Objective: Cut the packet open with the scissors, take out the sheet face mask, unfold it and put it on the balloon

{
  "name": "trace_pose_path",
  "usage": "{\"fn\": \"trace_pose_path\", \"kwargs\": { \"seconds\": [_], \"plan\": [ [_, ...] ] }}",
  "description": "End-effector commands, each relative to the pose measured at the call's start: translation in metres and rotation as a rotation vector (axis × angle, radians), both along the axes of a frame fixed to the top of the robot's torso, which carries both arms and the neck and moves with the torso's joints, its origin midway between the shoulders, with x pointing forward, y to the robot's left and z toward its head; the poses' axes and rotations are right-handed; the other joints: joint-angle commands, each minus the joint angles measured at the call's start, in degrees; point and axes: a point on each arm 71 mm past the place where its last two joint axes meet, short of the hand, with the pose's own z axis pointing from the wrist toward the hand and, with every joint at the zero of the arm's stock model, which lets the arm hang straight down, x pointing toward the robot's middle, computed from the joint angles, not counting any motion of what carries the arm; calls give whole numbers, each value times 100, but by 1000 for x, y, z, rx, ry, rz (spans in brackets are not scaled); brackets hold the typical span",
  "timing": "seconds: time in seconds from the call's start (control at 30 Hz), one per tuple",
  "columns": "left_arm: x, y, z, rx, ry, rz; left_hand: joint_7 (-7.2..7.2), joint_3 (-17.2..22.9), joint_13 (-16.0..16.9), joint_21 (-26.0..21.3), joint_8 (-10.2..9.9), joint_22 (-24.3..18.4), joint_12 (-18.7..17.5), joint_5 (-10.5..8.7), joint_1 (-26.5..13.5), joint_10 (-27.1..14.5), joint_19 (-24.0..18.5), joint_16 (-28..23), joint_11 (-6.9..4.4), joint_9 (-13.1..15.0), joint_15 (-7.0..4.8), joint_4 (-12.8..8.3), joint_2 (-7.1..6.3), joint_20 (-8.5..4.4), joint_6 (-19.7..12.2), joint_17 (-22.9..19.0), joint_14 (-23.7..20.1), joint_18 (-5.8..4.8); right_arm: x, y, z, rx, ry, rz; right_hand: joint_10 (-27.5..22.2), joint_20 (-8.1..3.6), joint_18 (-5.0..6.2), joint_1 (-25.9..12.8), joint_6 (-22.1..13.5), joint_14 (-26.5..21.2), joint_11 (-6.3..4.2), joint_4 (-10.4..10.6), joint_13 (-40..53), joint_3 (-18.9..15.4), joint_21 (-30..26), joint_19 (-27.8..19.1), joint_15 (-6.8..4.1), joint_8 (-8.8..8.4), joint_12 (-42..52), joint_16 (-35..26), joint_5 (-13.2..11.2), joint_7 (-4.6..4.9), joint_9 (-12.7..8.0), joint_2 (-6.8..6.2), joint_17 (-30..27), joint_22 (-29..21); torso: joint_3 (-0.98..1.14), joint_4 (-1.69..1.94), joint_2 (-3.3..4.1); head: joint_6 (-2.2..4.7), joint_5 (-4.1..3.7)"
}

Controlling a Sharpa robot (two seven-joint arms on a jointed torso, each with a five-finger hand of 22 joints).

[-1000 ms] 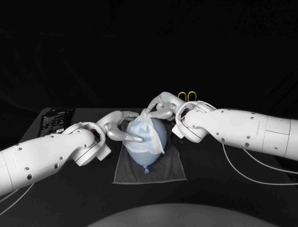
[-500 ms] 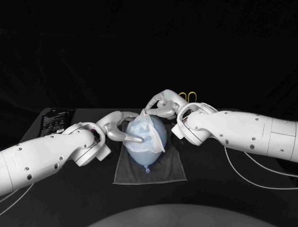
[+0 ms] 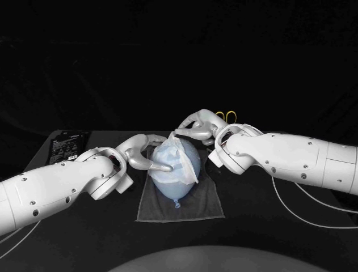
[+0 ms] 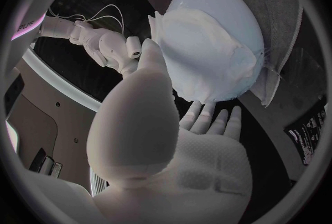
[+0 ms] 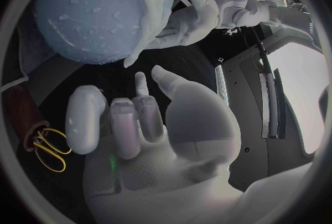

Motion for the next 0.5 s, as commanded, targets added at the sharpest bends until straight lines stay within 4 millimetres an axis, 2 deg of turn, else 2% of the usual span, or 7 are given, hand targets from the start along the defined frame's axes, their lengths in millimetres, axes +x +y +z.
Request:
{"fn": "trace_pose_path", "kwargs": {
  "seconds": [0.03,0.37,0.5],
  "plan": [
    [-3,-2,-2,5,24,-22,654,3,7,1,32,8,25,8,54,43,-34,-38,-5,8,-44,5,14,10,52,4,11,-67,1,-1,-6,-81,53,-2,27,47,69,-8,-30,596,51,96,874,-125,-36,3,63,-72,-22,16,20,26,-26,-64,1499,1036,2,-2,10,-6,1],
    [-3,-3,-2,3,24,-22,655,3,9,2,39,9,33,8,54,55,-31,-37,-4,12,-48,5,15,10,63,5,15,-67,1,5,-9,-125,79,24,54,97,78,68,83,599,46,288,911,-308,-13,7,68,-130,26,20,19,14,-37,-23,1510,1043,1,3,4,-20,-1],
    [-3,-3,-2,3,23,-22,656,3,9,2,47,9,40,8,55,64,-34,-37,-2,16,-52,5,15,9,76,5,16,-67,1,9,-10,-129,85,38,161,101,47,168,178,599,24,345,1020,-388,171,79,51,-148,143,20,20,-10,-39,-15,1510,1096,0,1,9,-22,7]
  ]
}}
